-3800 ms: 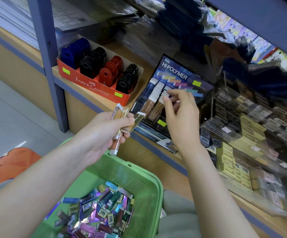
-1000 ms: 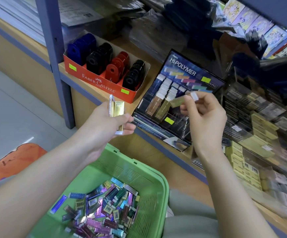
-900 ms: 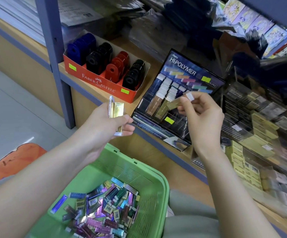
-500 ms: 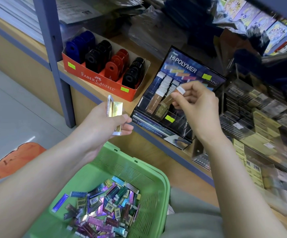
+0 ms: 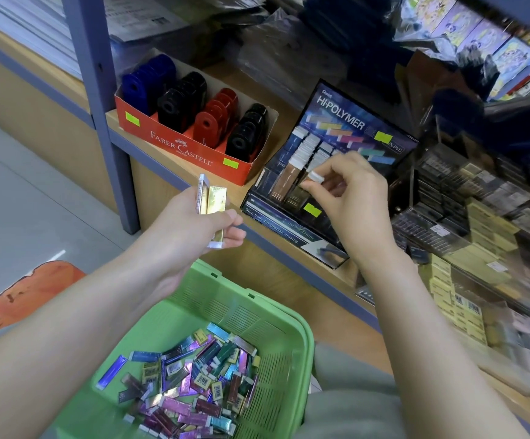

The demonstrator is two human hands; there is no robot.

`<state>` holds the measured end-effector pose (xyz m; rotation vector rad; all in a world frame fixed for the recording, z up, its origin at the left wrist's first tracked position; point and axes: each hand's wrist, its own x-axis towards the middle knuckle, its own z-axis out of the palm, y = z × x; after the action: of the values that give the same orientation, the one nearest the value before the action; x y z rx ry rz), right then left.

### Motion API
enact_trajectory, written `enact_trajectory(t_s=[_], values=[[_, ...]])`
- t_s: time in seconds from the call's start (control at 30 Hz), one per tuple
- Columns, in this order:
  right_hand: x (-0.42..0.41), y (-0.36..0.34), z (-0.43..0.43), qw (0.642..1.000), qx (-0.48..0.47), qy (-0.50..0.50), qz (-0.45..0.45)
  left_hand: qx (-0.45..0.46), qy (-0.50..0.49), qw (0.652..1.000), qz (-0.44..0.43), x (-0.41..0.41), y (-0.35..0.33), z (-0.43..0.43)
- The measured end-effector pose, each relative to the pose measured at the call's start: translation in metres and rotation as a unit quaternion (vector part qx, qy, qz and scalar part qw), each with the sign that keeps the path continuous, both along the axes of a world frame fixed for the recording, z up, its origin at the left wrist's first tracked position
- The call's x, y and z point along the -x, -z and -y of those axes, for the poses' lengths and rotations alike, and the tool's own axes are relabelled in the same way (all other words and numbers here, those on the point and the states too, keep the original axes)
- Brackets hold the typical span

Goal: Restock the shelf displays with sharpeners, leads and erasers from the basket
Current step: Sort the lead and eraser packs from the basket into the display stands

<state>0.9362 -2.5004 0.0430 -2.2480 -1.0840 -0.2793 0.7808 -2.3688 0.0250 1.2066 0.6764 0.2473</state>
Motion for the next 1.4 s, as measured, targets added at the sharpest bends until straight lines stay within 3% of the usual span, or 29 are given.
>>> enact_trajectory(t_s=[0.2,0.43,0.7,0.83,0.97,1.13,1.27,1.4], values=[[0.000,0.005,0.000,0.999,0.030,0.028,0.015,0.009,0.002,1.000,-0.002,-0.001,-0.001,0.000],[0.005,0.009,0.002,0.999,-0.007,0.037,0.033,0.092,-0.004,0.996,0.000,-0.004,-0.006,0.000],[0.018,0.006,-0.006,0.998,-0.022,0.058,0.034,0.042,0.042,0.998,-0.003,0.002,-0.002,0.000],[0.049,0.001,-0.011,0.993,-0.037,-0.021,-0.112,-0.008,0.070,0.997,-0.014,0.001,-0.001,0.001],[0.065,0.005,-0.012,0.964,0.011,-0.059,-0.260,-0.040,0.132,0.990,-0.035,0.000,0.004,0.000],[0.058,-0.003,-0.005,0.911,-0.032,-0.050,-0.408,-0.048,0.153,0.987,-0.031,0.001,0.003,-0.002],[0.057,-0.005,-0.001,0.894,0.006,-0.062,-0.444,-0.083,0.097,0.991,-0.046,-0.002,0.003,-0.005],[0.062,0.000,-0.002,0.910,0.122,-0.100,-0.384,-0.162,0.098,0.981,-0.051,0.000,0.007,-0.004]])
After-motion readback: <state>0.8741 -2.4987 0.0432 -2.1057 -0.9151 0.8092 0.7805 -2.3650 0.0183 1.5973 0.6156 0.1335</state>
